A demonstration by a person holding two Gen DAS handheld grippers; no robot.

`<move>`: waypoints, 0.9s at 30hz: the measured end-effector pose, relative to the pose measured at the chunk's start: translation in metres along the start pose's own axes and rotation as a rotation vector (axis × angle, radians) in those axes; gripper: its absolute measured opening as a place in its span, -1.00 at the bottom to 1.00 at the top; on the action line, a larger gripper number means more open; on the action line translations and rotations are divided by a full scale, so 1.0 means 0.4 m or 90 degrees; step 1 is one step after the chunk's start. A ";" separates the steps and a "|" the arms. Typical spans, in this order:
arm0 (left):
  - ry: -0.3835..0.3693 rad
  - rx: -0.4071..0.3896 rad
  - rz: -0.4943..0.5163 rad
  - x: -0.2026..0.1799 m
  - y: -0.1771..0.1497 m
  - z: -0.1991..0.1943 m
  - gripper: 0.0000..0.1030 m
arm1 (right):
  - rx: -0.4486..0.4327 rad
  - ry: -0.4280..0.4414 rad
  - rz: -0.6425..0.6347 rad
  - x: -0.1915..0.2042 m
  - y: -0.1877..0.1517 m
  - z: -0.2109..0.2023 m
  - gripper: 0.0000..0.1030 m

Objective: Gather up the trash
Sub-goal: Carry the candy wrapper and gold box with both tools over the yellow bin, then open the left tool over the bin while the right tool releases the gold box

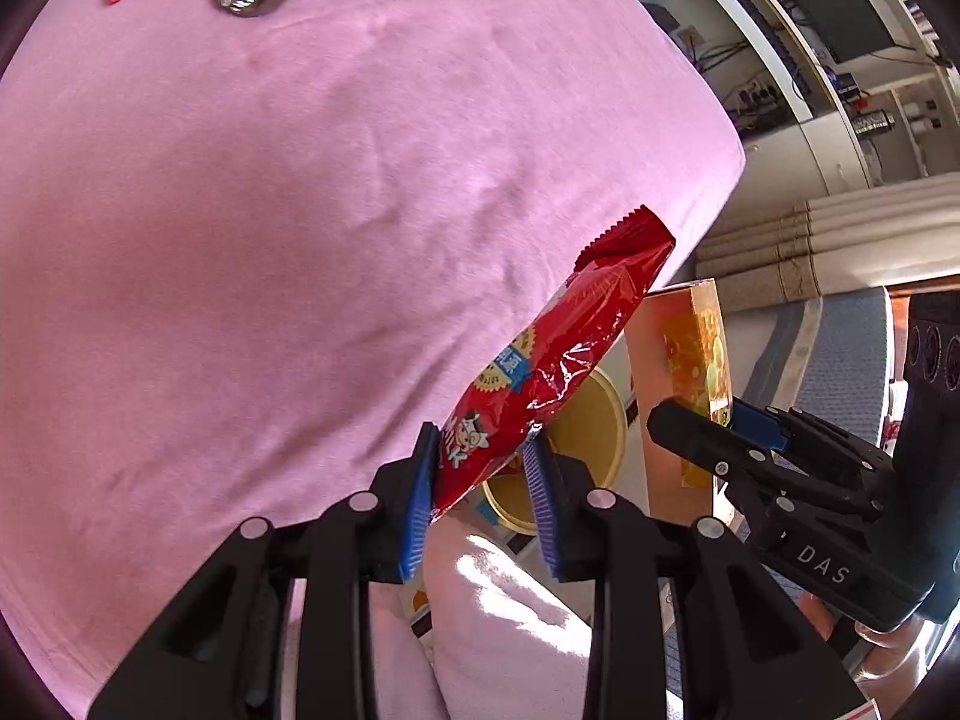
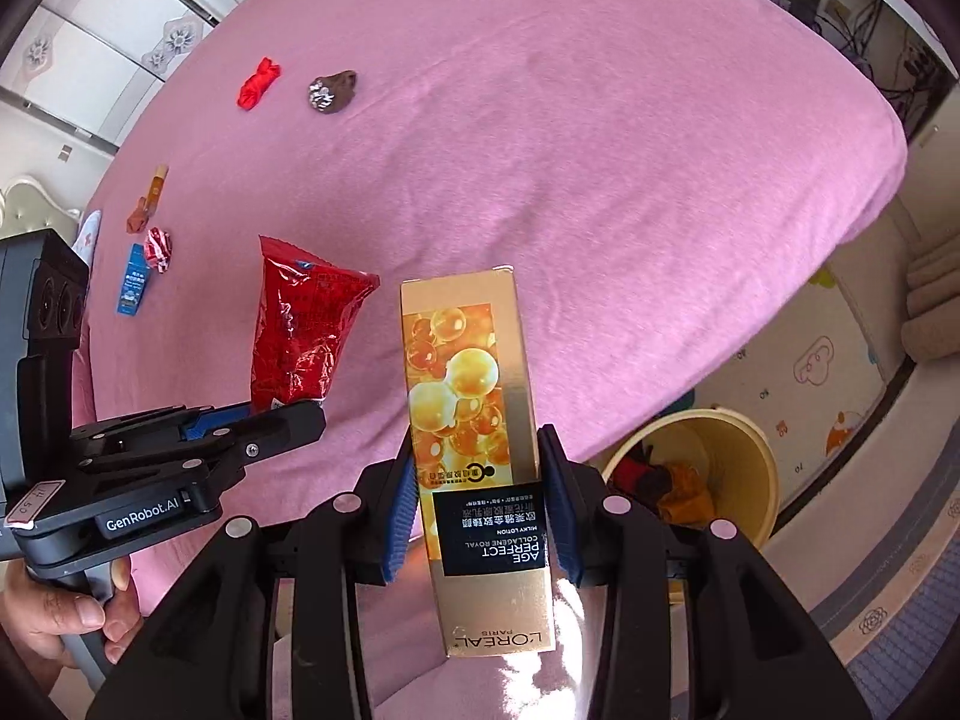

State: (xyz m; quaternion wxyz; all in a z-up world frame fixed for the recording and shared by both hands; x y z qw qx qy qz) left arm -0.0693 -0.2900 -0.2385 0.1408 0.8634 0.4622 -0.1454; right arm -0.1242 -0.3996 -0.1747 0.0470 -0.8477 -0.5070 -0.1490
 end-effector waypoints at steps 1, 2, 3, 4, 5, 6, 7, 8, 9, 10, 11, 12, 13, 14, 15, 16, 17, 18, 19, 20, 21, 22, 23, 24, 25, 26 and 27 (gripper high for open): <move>-0.002 0.009 0.011 -0.034 -0.002 0.020 -0.43 | -0.002 -0.006 0.005 -0.034 -0.009 -0.010 -0.28; -0.004 0.019 0.023 -0.067 -0.004 0.040 -0.43 | -0.003 -0.012 0.012 -0.069 -0.016 -0.019 -0.28; -0.005 0.029 0.032 -0.095 -0.006 0.062 -0.43 | -0.004 -0.015 0.023 -0.104 -0.024 -0.025 -0.28; -0.008 0.039 0.041 -0.123 -0.010 0.084 -0.43 | -0.003 -0.016 0.038 -0.142 -0.032 -0.031 -0.28; -0.009 0.051 0.051 -0.151 -0.015 0.108 -0.43 | -0.001 -0.019 0.053 -0.181 -0.040 -0.035 -0.28; -0.008 0.061 0.059 -0.175 -0.012 0.135 -0.42 | 0.000 -0.024 0.066 -0.219 -0.049 -0.038 -0.28; -0.008 0.073 0.069 -0.200 -0.016 0.160 -0.42 | 0.001 -0.029 0.078 -0.255 -0.057 -0.041 -0.28; -0.006 0.083 0.078 -0.223 -0.020 0.184 -0.42 | 0.003 -0.034 0.092 -0.291 -0.068 -0.043 -0.28; -0.007 0.095 0.085 -0.247 -0.027 0.209 -0.42 | 0.006 -0.034 0.107 -0.326 -0.080 -0.043 -0.28; -0.007 0.107 0.091 -0.267 -0.033 0.233 -0.42 | 0.008 -0.035 0.121 -0.357 -0.091 -0.043 -0.28; -0.008 0.118 0.098 -0.287 -0.040 0.258 -0.42 | 0.011 -0.038 0.133 -0.387 -0.103 -0.041 -0.28; -0.009 0.128 0.106 -0.307 -0.046 0.280 -0.42 | 0.014 -0.041 0.143 -0.415 -0.114 -0.039 -0.28; -0.009 0.139 0.116 -0.329 -0.047 0.306 -0.41 | 0.016 -0.043 0.154 -0.440 -0.127 -0.036 -0.28; -0.006 0.145 0.125 -0.349 -0.047 0.327 -0.41 | 0.019 -0.043 0.165 -0.466 -0.138 -0.033 -0.28; -0.005 0.151 0.130 -0.367 -0.048 0.349 -0.41 | 0.023 -0.043 0.174 -0.488 -0.149 -0.030 -0.28; -0.008 0.158 0.134 -0.382 -0.048 0.370 -0.41 | 0.025 -0.045 0.183 -0.513 -0.160 -0.026 -0.28; -0.008 0.163 0.136 -0.397 -0.047 0.389 -0.40 | 0.028 -0.045 0.189 -0.531 -0.166 -0.023 -0.27; -0.008 0.166 0.140 -0.411 -0.047 0.405 -0.32 | 0.033 -0.041 0.195 -0.546 -0.174 -0.020 -0.25; -0.005 0.172 0.145 -0.423 -0.048 0.421 -0.17 | 0.038 -0.038 0.200 -0.558 -0.180 -0.017 -0.18; 0.007 0.182 0.151 -0.433 -0.049 0.437 0.40 | 0.041 -0.041 0.207 -0.574 -0.186 -0.015 0.09; 0.031 0.184 0.157 -0.435 -0.048 0.448 0.56 | 0.042 -0.049 0.216 -0.594 -0.192 -0.015 0.12; 0.034 0.183 0.163 -0.439 -0.047 0.453 0.57 | 0.035 -0.058 0.223 -0.617 -0.199 -0.020 0.12; 0.029 0.190 0.168 -0.443 -0.051 0.463 0.57 | 0.034 -0.065 0.230 -0.632 -0.203 -0.020 0.10; 0.032 0.198 0.173 -0.448 -0.054 0.471 0.57 | 0.038 -0.066 0.236 -0.647 -0.208 -0.020 0.09; 0.036 0.202 0.177 -0.448 -0.056 0.478 0.57 | 0.040 -0.065 0.242 -0.662 -0.215 -0.022 0.07; 0.039 0.205 0.182 -0.448 -0.060 0.483 0.57 | 0.040 -0.066 0.247 -0.673 -0.219 -0.024 0.07; 0.043 0.207 0.187 -0.447 -0.064 0.488 0.57 | 0.041 -0.068 0.248 -0.679 -0.223 -0.024 0.05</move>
Point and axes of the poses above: each gripper's, at about its wrist camera, not at the fingertips, and z roughly the way its jaws point, x to its left, y to its top, the point moved 4 cm from there along z, roughly the way its jaws point, and after that the axes turned 11 degrees about z, right-handed, at the moved point
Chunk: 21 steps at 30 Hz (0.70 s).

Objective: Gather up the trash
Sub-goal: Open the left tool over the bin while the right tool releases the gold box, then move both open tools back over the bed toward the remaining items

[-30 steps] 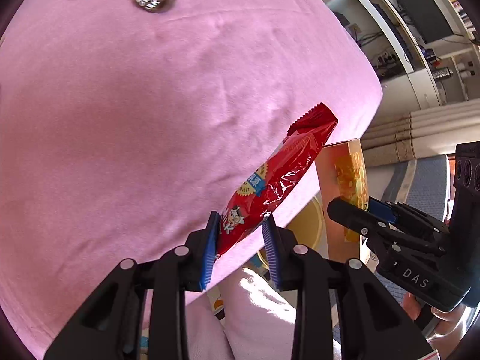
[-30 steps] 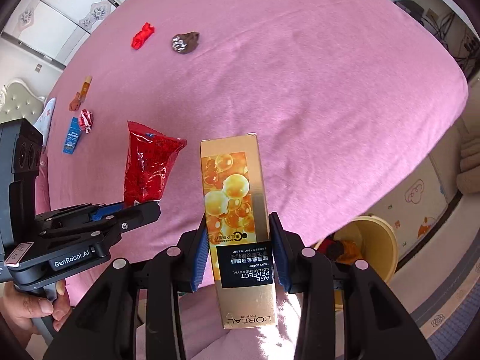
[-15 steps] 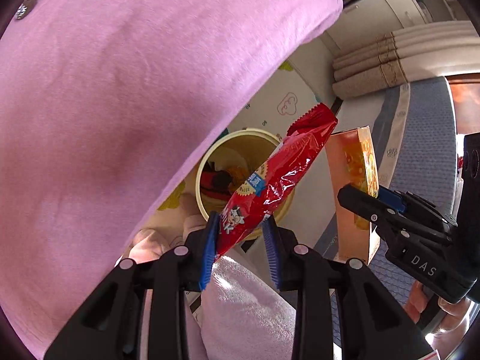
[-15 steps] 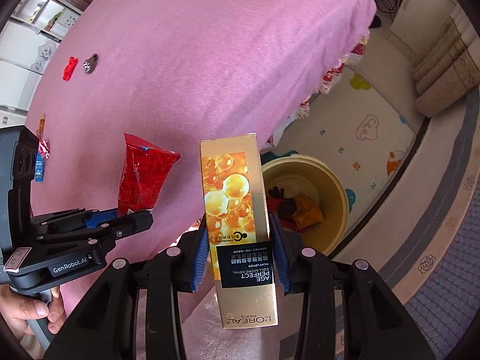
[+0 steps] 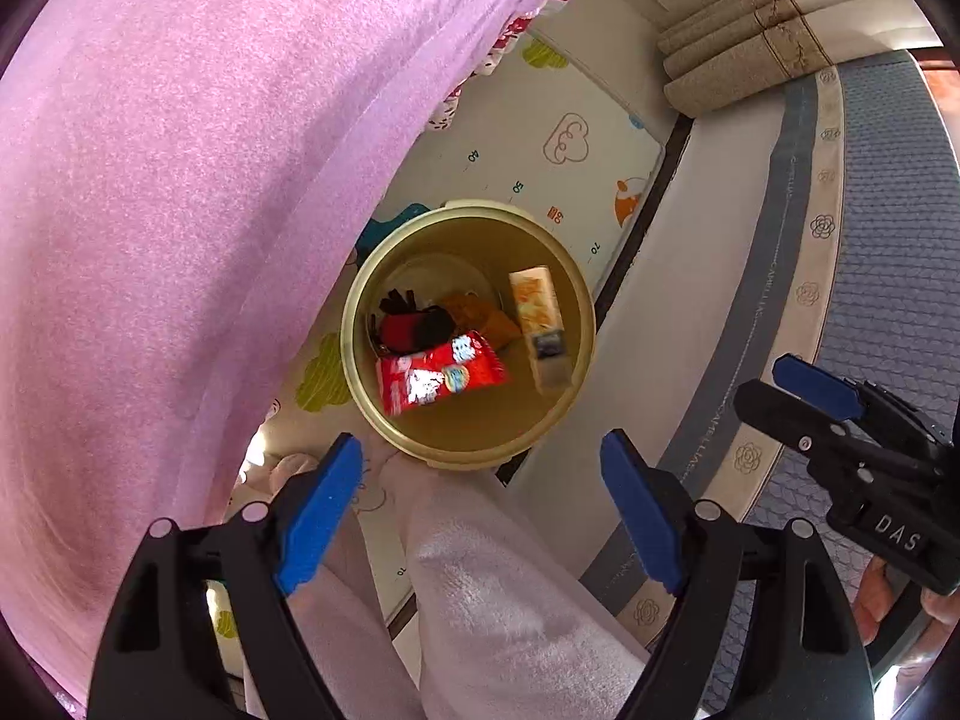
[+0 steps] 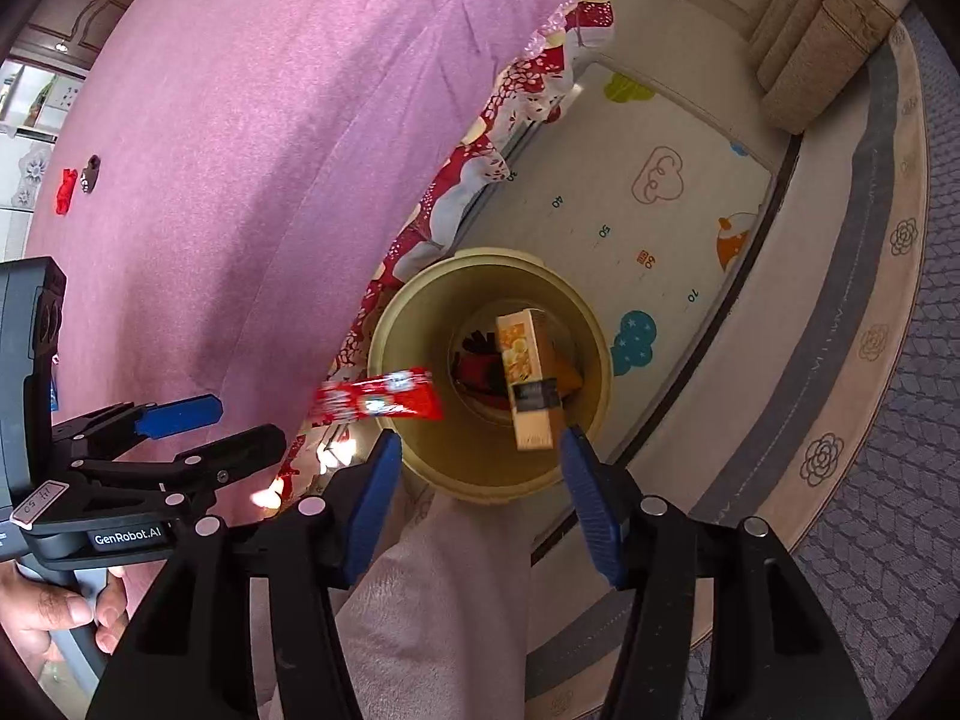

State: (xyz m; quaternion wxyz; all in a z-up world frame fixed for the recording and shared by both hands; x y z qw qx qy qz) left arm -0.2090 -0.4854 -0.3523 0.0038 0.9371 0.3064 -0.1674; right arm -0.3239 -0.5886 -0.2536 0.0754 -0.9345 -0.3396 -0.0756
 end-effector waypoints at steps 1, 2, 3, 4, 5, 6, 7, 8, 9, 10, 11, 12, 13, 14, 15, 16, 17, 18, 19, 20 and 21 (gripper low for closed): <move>0.005 0.002 0.003 0.001 -0.002 0.002 0.57 | 0.001 -0.003 -0.003 -0.006 0.001 0.002 0.02; 0.011 0.003 0.004 0.002 -0.004 0.006 0.57 | 0.001 -0.007 -0.006 -0.010 0.000 0.004 -0.02; 0.012 0.003 0.005 0.010 -0.011 0.007 0.57 | 0.003 -0.009 -0.008 -0.011 0.001 0.006 -0.03; 0.013 0.004 0.001 0.016 -0.013 0.009 0.57 | 0.004 -0.008 -0.007 -0.009 0.003 0.007 -0.05; 0.010 0.006 -0.005 0.023 -0.015 0.010 0.57 | 0.004 -0.007 -0.005 -0.009 0.004 0.008 -0.07; 0.005 0.007 -0.012 0.029 -0.015 0.006 0.57 | 0.005 -0.006 -0.005 -0.005 0.007 0.007 -0.08; 0.003 0.007 -0.016 0.035 -0.016 0.004 0.57 | 0.005 -0.007 -0.006 -0.001 0.010 0.007 -0.08; 0.004 0.004 -0.018 0.039 -0.015 0.000 0.57 | 0.004 -0.006 -0.007 0.004 0.014 0.006 -0.09; 0.003 0.001 -0.019 0.049 -0.021 -0.012 0.57 | 0.004 -0.004 -0.009 0.011 0.021 0.008 -0.10; 0.002 -0.003 -0.020 0.057 -0.021 -0.018 0.57 | 0.003 -0.004 -0.013 0.019 0.025 0.007 -0.10; 0.002 -0.008 -0.021 0.064 -0.021 -0.026 0.57 | 0.001 -0.005 -0.018 0.031 0.029 0.004 -0.10; 0.002 -0.014 -0.024 0.068 -0.021 -0.037 0.57 | 0.000 -0.006 -0.026 0.043 0.032 0.001 -0.10; 0.001 -0.020 -0.029 0.079 -0.024 -0.048 0.57 | 0.000 -0.007 -0.033 0.057 0.033 -0.002 -0.10; 0.001 -0.026 -0.036 0.089 -0.025 -0.061 0.57 | 0.000 -0.008 -0.042 0.073 0.036 -0.005 -0.10; 0.001 -0.034 -0.045 0.102 -0.027 -0.076 0.57 | 0.000 -0.010 -0.052 0.092 0.040 -0.007 -0.10; 0.001 -0.042 -0.055 0.118 -0.029 -0.091 0.57 | -0.002 -0.011 -0.061 0.111 0.046 -0.010 -0.10; 0.001 -0.052 -0.068 0.136 -0.032 -0.108 0.57 | -0.003 -0.012 -0.071 0.132 0.049 -0.013 -0.10; 0.001 -0.061 -0.082 0.154 -0.036 -0.125 0.57 | -0.004 -0.012 -0.081 0.157 0.053 -0.016 -0.10; 0.000 -0.072 -0.096 0.176 -0.042 -0.145 0.57 | -0.004 -0.012 -0.093 0.183 0.056 -0.019 -0.10; 0.001 -0.084 -0.110 0.200 -0.049 -0.166 0.57 | -0.004 -0.012 -0.107 0.214 0.058 -0.021 -0.10; 0.001 -0.095 -0.125 0.224 -0.059 -0.186 0.57 | -0.005 -0.013 -0.121 0.244 0.059 -0.022 -0.10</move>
Point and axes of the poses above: each gripper's, at about its wrist camera, not at the fingertips, and z roughly the way its jaws point, x to its left, y to its top, the point moved 4 cm from there along z, roughly the way its jaws point, and after that the axes turned 11 degrees about z, right-handed, at the moved point
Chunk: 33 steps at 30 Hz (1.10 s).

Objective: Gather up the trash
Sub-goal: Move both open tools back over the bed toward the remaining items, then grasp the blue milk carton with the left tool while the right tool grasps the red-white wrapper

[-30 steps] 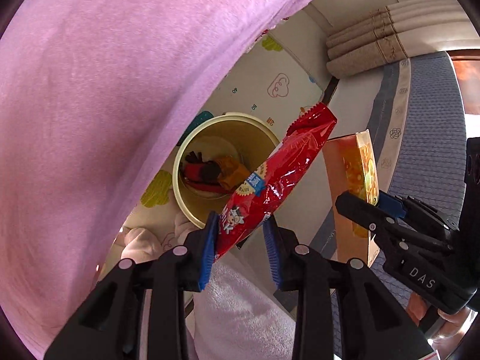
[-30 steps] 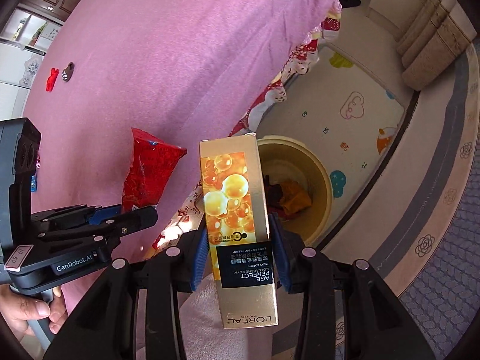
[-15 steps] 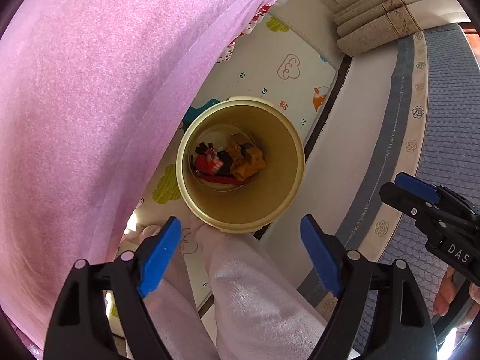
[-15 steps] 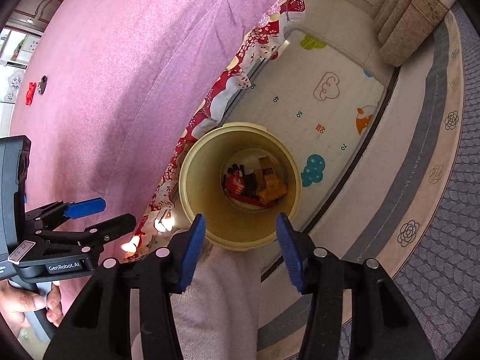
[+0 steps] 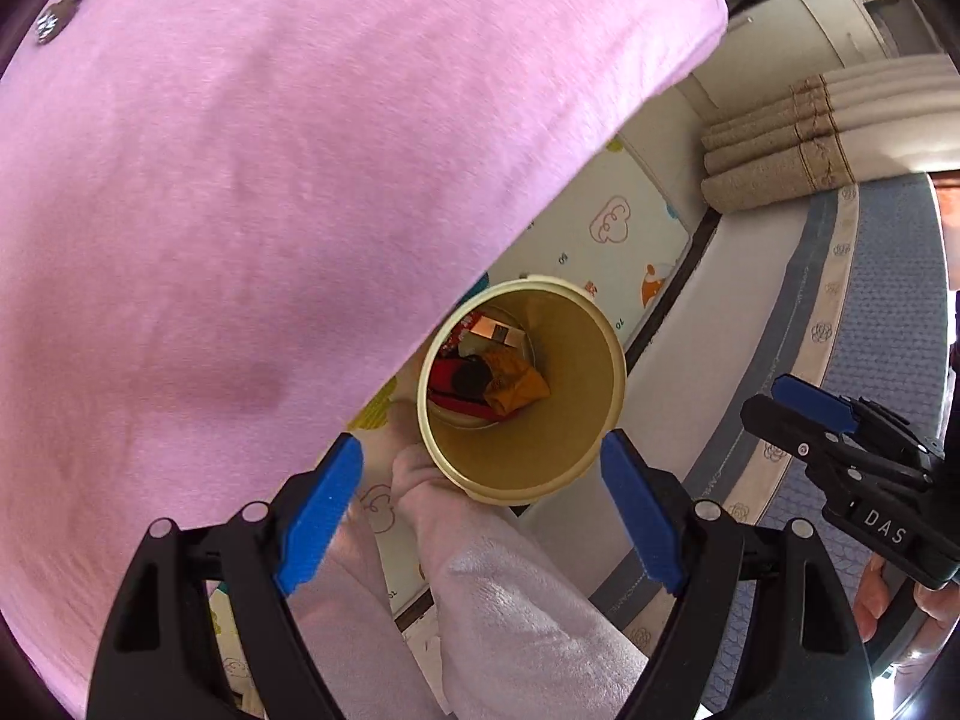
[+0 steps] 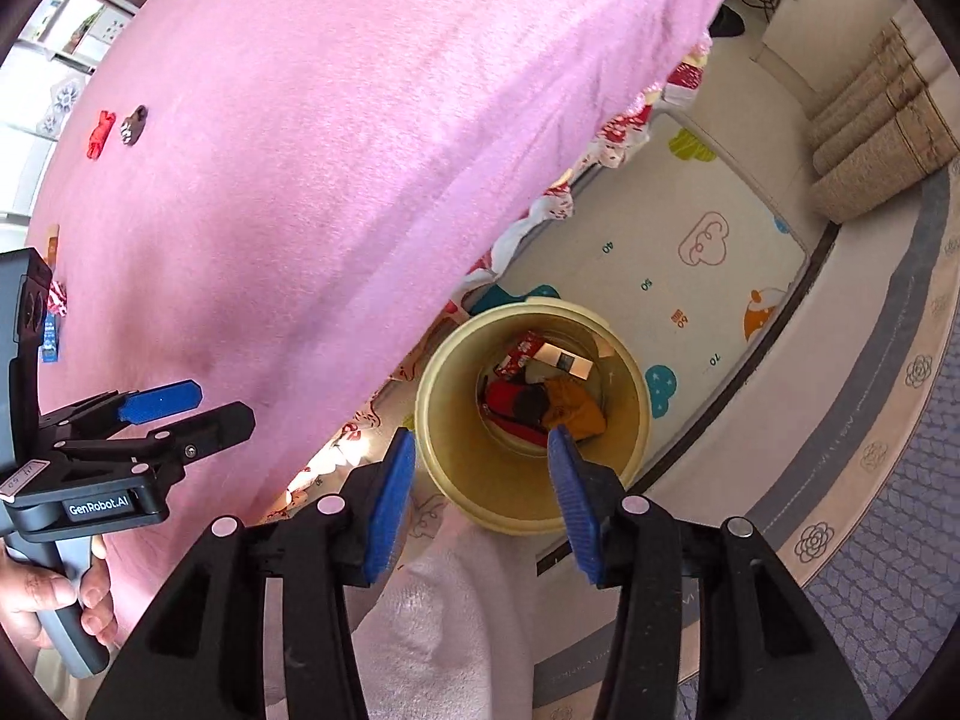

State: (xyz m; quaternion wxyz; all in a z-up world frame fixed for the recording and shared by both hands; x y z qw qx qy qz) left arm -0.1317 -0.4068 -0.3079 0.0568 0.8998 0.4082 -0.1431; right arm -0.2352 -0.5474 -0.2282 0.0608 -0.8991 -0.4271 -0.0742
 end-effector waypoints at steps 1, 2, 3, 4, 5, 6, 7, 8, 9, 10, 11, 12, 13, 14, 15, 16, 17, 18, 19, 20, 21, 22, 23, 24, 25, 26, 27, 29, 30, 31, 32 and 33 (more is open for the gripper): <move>0.000 -0.010 -0.015 0.026 -0.001 -0.020 0.57 | 0.000 0.001 -0.017 0.036 0.009 0.000 -0.10; 0.003 -0.020 -0.029 0.058 -0.003 -0.042 0.57 | 0.000 0.003 -0.035 0.075 0.017 -0.001 -0.10; 0.009 -0.030 -0.045 0.092 -0.008 -0.063 0.57 | 0.000 0.005 -0.054 0.118 0.023 -0.001 -0.10; 0.012 -0.039 -0.060 0.126 -0.012 -0.084 0.57 | 0.002 0.009 -0.074 0.161 0.028 0.001 -0.10; 0.013 -0.048 -0.080 0.163 -0.024 -0.105 0.57 | 0.002 0.011 -0.095 0.209 0.032 0.003 -0.10; 0.015 -0.059 -0.103 0.200 -0.040 -0.128 0.57 | 0.002 0.014 -0.115 0.254 0.034 0.005 -0.10; 0.016 -0.069 -0.124 0.238 -0.056 -0.149 0.57 | 0.003 0.019 -0.136 0.305 0.037 0.008 -0.10; 0.020 -0.078 -0.144 0.278 -0.073 -0.170 0.57 | 0.007 0.024 -0.157 0.356 0.038 0.011 -0.10; 0.024 -0.088 -0.163 0.318 -0.090 -0.190 0.57 | 0.008 0.029 -0.177 0.408 0.038 0.015 -0.10; 0.030 -0.098 -0.182 0.360 -0.110 -0.212 0.57 | 0.007 0.032 -0.198 0.458 0.036 0.019 -0.10; 0.037 -0.107 -0.202 0.404 -0.130 -0.233 0.57 | 0.008 0.035 -0.218 0.509 0.032 0.023 -0.10; 0.041 -0.117 -0.223 0.447 -0.153 -0.254 0.57 | 0.009 0.041 -0.237 0.562 0.029 0.026 -0.10; 0.044 -0.127 -0.244 0.491 -0.175 -0.273 0.57 | 0.009 0.046 -0.256 0.611 0.025 0.028 -0.10; 0.048 -0.137 -0.265 0.536 -0.196 -0.292 0.57 | 0.008 0.051 -0.275 0.663 0.021 0.032 -0.10; 0.052 -0.148 -0.289 0.583 -0.218 -0.314 0.57 | 0.008 0.057 -0.294 0.714 0.013 0.036 -0.10; 0.056 -0.158 -0.310 0.632 -0.237 -0.335 0.57 | 0.008 0.061 -0.311 0.761 0.004 0.040 -0.10; 0.060 -0.170 -0.331 0.681 -0.257 -0.353 0.57 | 0.008 0.065 -0.327 0.812 -0.004 0.046 -0.10; 0.065 -0.181 -0.352 0.723 -0.278 -0.374 0.57 | 0.009 0.069 -0.342 0.858 -0.012 0.053 -0.10; 0.070 -0.193 -0.373 0.768 -0.297 -0.395 0.57 | 0.011 0.074 -0.357 0.903 -0.021 0.061 -0.10; 0.074 -0.205 -0.394 0.818 -0.315 -0.418 0.57 | 0.012 0.077 -0.372 0.950 -0.031 0.069 -0.10; 0.076 -0.217 -0.413 0.857 -0.334 -0.438 0.57 | 0.012 0.079 -0.387 0.989 -0.041 0.076 -0.10; 0.078 -0.229 -0.432 0.898 -0.349 -0.458 0.57 | 0.013 0.083 -0.402 1.032 -0.049 0.082 -0.10; 0.082 -0.239 -0.449 0.933 -0.365 -0.475 0.57 | 0.013 0.088 -0.417 1.075 -0.057 0.090 -0.10; 0.085 -0.248 -0.465 0.969 -0.378 -0.492 0.57 | 0.011 0.092 -0.431 1.116 -0.064 0.095 -0.10; 0.088 -0.254 -0.479 0.999 -0.393 -0.504 0.57 | 0.010 0.096 -0.443 1.156 -0.067 0.100 -0.10; 0.091 -0.259 -0.493 1.033 -0.406 -0.515 0.57 | 0.010 0.099 -0.453 1.195 -0.069 0.108 -0.10; 0.094 -0.265 -0.507 1.062 -0.420 -0.528 0.57 | 0.012 0.102 -0.462 1.234 -0.071 0.115 -0.10; 0.092 -0.282 -0.536 1.114 -0.441 -0.548 0.57 | 0.018 0.110 -0.481 1.310 -0.073 0.130 -0.10; 0.094 -0.288 -0.547 1.144 -0.449 -0.557 0.57 | 0.018 0.113 -0.493 1.348 -0.073 0.137 -0.10; 0.098 -0.294 -0.559 1.170 -0.457 -0.566 0.58 | 0.019 0.116 -0.505 1.384 -0.071 0.145 -0.10; 0.101 -0.298 -0.570 1.196 -0.462 -0.573 0.58 | 0.020 0.119 -0.517 1.422 -0.068 0.155 -0.10; 0.104 -0.302 -0.581 1.223 -0.466 -0.580 0.58 | 0.023 0.122 -0.527 1.456 -0.064 0.166 -0.10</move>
Point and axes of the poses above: each gripper's, at about its wrist camera, not at the fingertips, and z roughly the way its jaws point, x to its left, y to its top, the point moved 4 cm from there along z, roughly the way its jaws point, and after that the axes turned 11 degrees about z, right-handed, at the moved point
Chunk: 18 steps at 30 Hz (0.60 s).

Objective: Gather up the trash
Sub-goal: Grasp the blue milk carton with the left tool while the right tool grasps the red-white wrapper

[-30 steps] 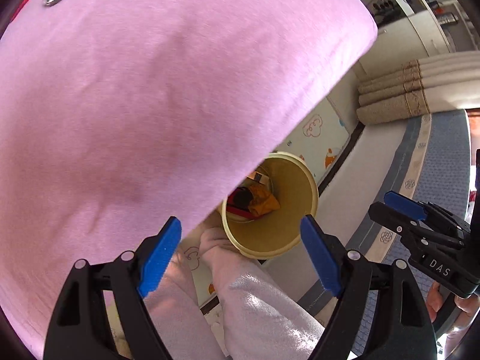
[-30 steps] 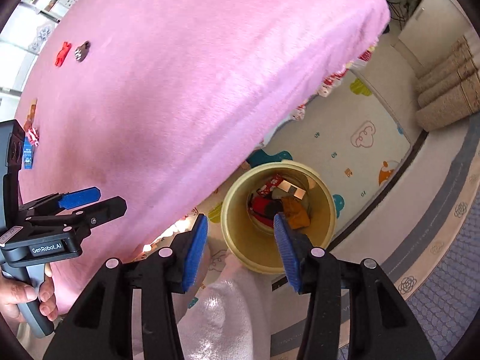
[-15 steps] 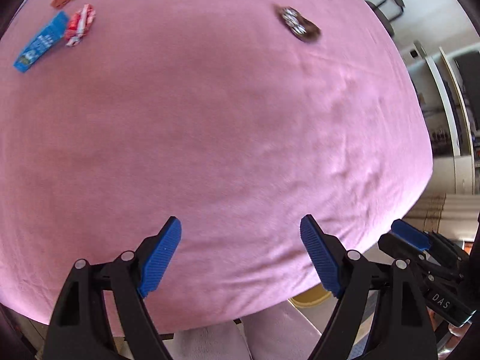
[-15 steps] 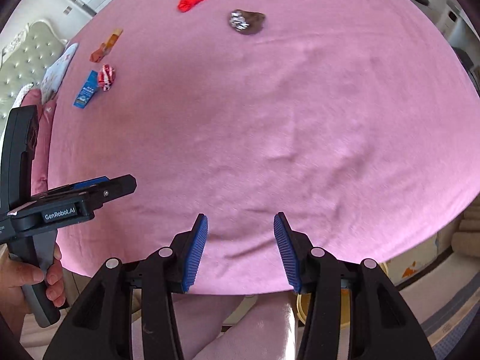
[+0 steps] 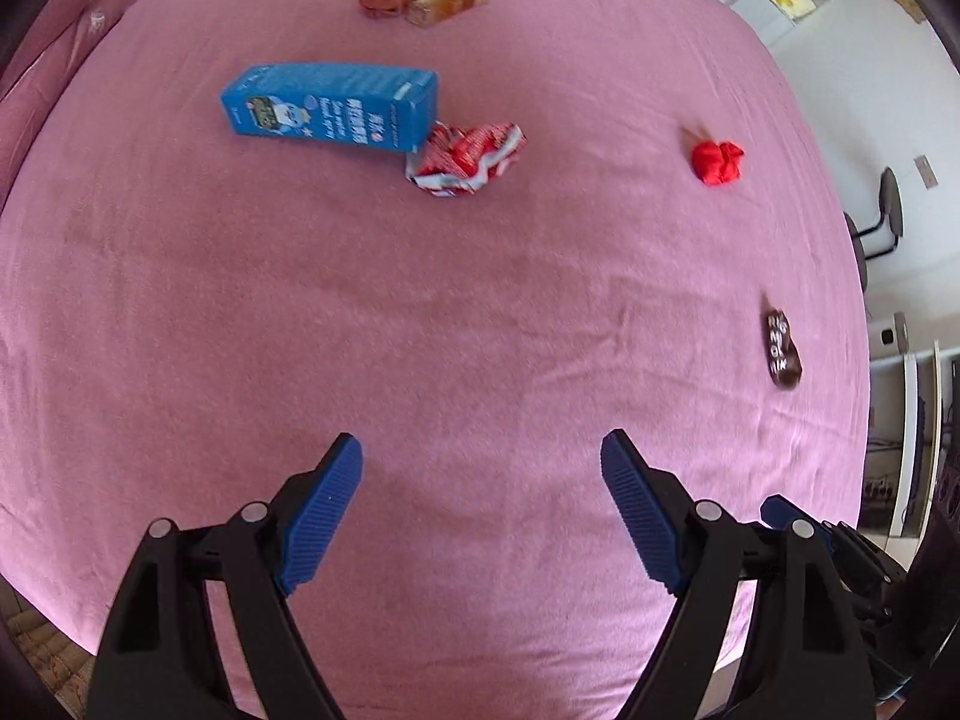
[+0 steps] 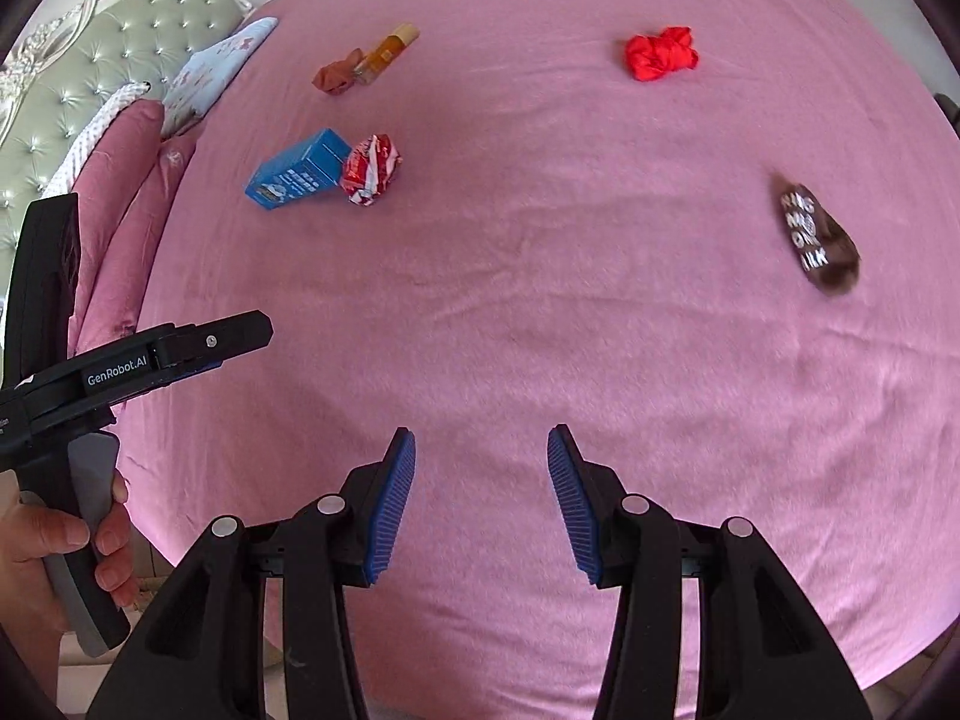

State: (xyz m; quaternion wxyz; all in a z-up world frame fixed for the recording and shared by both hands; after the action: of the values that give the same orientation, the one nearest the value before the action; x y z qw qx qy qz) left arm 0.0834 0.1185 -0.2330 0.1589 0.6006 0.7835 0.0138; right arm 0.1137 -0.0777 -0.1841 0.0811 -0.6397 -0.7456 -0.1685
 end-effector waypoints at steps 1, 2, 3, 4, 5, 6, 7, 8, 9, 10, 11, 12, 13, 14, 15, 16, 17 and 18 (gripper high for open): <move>0.002 -0.005 -0.011 0.016 0.019 0.005 0.58 | 0.002 0.005 -0.009 0.019 0.028 0.017 -0.10; 0.003 -0.009 -0.025 0.034 0.039 0.007 0.58 | 0.004 0.008 -0.017 0.038 0.058 0.035 -0.10; 0.000 -0.014 -0.038 0.051 0.055 0.008 0.58 | 0.008 0.011 -0.024 0.055 0.086 0.052 -0.10; -0.003 -0.020 -0.051 0.069 0.076 0.011 0.59 | 0.011 0.015 -0.031 0.072 0.113 0.069 -0.10; -0.004 -0.024 -0.062 0.088 0.096 0.015 0.60 | 0.013 0.019 -0.037 0.088 0.141 0.085 -0.10; -0.005 -0.028 -0.074 0.107 0.114 0.020 0.60 | 0.015 0.022 -0.044 0.104 0.169 0.103 -0.09; -0.007 -0.032 -0.085 0.125 0.135 0.027 0.60 | 0.017 0.024 -0.051 0.120 0.196 0.120 -0.07; -0.008 -0.036 -0.096 0.141 0.155 0.035 0.60 | 0.020 0.028 -0.060 0.149 0.249 0.165 -0.06; -0.011 -0.039 -0.108 0.159 0.175 0.042 0.60 | 0.023 0.032 -0.062 0.163 0.274 0.188 -0.04; -0.018 -0.043 -0.124 0.178 0.193 0.049 0.60 | 0.024 0.035 -0.063 0.176 0.298 0.211 0.00; -0.022 -0.048 -0.141 0.195 0.210 0.054 0.60 | 0.025 0.039 -0.062 0.188 0.321 0.235 0.02; -0.021 -0.053 -0.153 0.212 0.224 0.056 0.60 | 0.028 0.042 -0.059 0.199 0.342 0.258 0.05; -0.020 -0.056 -0.163 0.228 0.238 0.059 0.60 | 0.032 0.049 -0.053 0.209 0.362 0.282 0.12; -0.019 -0.059 -0.170 0.242 0.249 0.061 0.60 | 0.038 0.057 -0.046 0.217 0.378 0.304 0.13; -0.017 -0.060 -0.176 0.257 0.261 0.063 0.60 | 0.045 0.061 -0.038 0.223 0.393 0.327 0.13; -0.016 -0.060 -0.184 0.269 0.270 0.068 0.60 | 0.050 0.067 -0.028 0.227 0.406 0.346 0.13; -0.018 -0.060 -0.191 0.279 0.279 0.072 0.60 | 0.057 0.075 -0.019 0.231 0.417 0.364 0.15; -0.019 -0.059 -0.197 0.288 0.289 0.076 0.60 | 0.064 0.083 -0.011 0.235 0.424 0.380 0.15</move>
State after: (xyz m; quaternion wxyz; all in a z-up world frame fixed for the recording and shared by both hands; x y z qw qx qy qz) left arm 0.1736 0.2544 -0.2642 0.1983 0.4651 0.8626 0.0160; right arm 0.2787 0.0843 -0.2688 0.1601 -0.6162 -0.7516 -0.1724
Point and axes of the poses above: each gripper's, at about its wrist camera, not at the fingertips, and z roughly the way its jaws point, x to its left, y to its top, the point moved 4 cm from there along z, roughly the way its jaws point, and after that the axes turned 11 degrees about z, right-handed, at the moved point
